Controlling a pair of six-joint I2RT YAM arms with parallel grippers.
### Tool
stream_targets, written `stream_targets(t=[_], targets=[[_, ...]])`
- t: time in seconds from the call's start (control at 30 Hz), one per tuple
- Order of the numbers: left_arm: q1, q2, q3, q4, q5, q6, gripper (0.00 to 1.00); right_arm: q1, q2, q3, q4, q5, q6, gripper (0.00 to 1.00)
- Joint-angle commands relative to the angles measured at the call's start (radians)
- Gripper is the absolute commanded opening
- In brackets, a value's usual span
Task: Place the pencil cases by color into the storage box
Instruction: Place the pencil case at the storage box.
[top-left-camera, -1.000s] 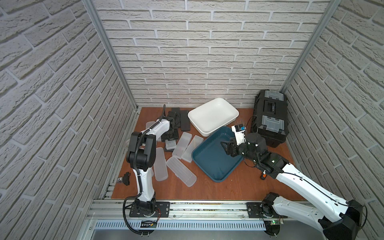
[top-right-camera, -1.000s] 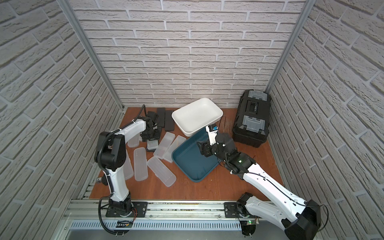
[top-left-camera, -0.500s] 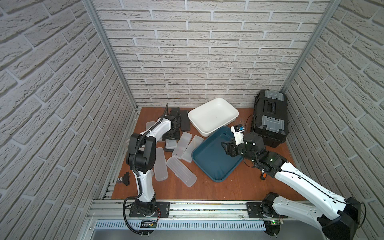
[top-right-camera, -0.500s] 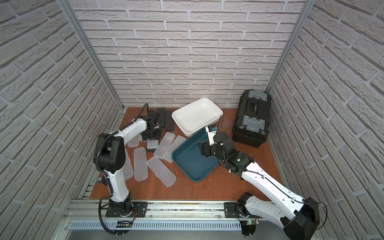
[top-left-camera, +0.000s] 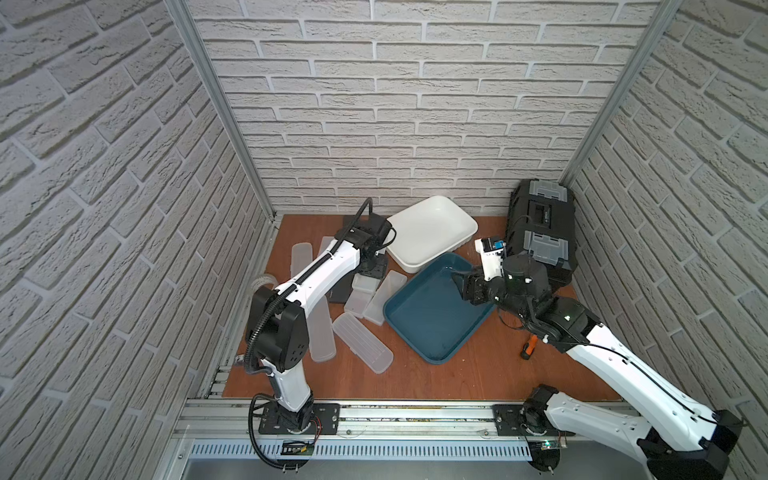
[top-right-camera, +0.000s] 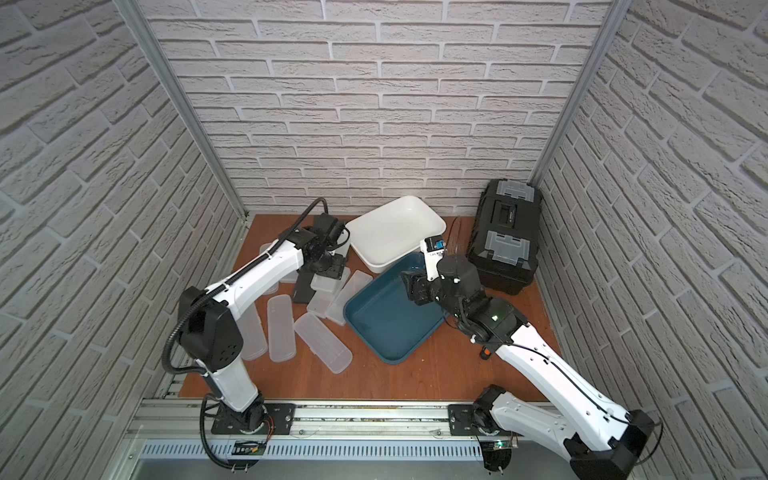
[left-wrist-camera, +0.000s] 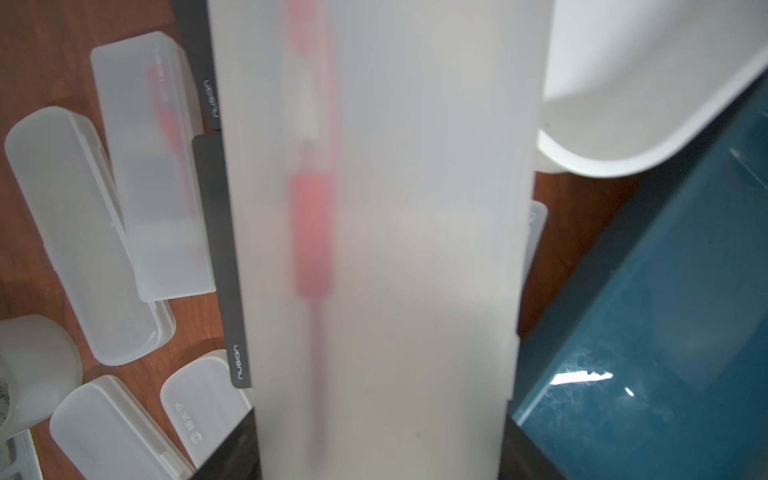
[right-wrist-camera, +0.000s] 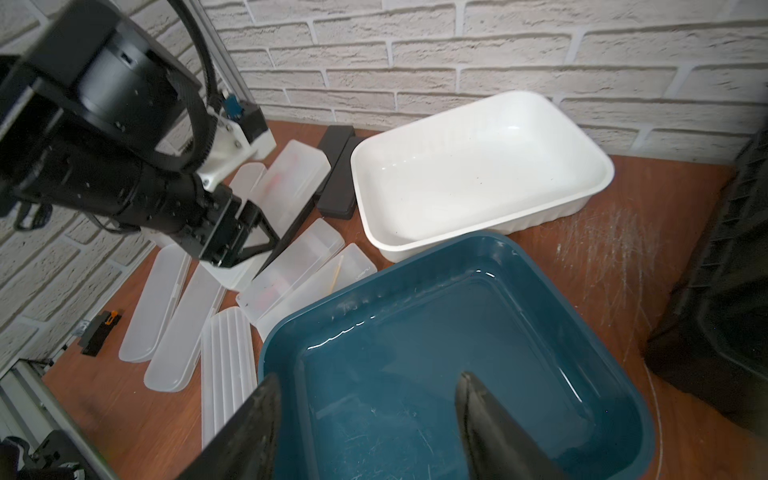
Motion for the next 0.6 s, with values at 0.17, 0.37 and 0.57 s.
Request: stream_targets(t=[0.17, 0.37, 0.57], targets=[[-0.193, 0.041, 0.11, -0.044, -0.004, 0.029, 0.52, 0.005, -0.116, 0.046, -0.046, 0.137, 0.037, 0.66], [-0.293, 0.205, 0.247, -0.056, 0.022, 0.053, 0.53, 0.005, -0.145, 0.056, -0.078, 0.141, 0.046, 0.66], [-0.34, 0.393, 0.4, -0.067, 0.054, 0.098, 0.49, 0.005, -0.204, 0.059, -0.095, 0.14, 0.053, 0.66]])
